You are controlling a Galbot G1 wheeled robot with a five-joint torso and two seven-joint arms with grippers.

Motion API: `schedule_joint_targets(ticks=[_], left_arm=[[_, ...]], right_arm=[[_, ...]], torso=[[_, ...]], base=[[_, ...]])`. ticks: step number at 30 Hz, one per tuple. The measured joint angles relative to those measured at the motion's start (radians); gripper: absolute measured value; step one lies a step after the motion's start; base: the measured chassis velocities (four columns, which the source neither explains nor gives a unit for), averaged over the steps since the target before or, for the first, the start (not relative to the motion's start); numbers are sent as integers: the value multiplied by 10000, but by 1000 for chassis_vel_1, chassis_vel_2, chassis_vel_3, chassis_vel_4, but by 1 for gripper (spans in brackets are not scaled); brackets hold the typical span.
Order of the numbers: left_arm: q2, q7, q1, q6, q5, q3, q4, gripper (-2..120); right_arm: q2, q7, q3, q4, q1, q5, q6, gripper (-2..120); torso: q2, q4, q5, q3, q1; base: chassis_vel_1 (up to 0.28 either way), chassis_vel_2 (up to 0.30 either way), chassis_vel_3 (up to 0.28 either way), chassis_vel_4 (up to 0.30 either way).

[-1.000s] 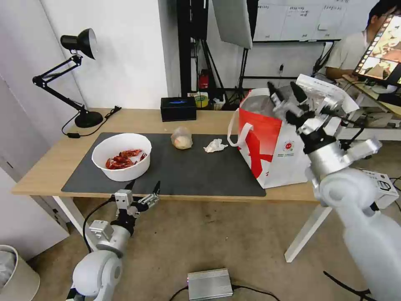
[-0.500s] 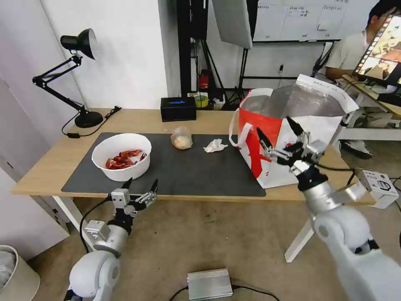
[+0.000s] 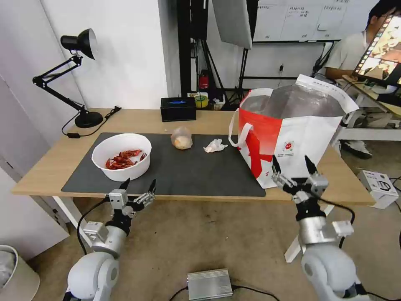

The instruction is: Pick up the trash from the table and place it into the takeout bag.

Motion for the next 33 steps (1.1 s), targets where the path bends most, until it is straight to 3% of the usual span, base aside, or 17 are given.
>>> schedule_joint_targets(ticks=[20,33], left_arm=[[-122,166,338,-131,669,-439,-103,100],[-151,169,222,-128,633,-408,32,100]], right_arm=[[558,425,-1779,-359,-438,-816,93,100],[616,397,-1864,-431,-405,-850,81,100]], torso=[[-1,1,1,0,0],[-1,0,1,1,0]], base=[[0,0,0,0],[0,0,0,0]])
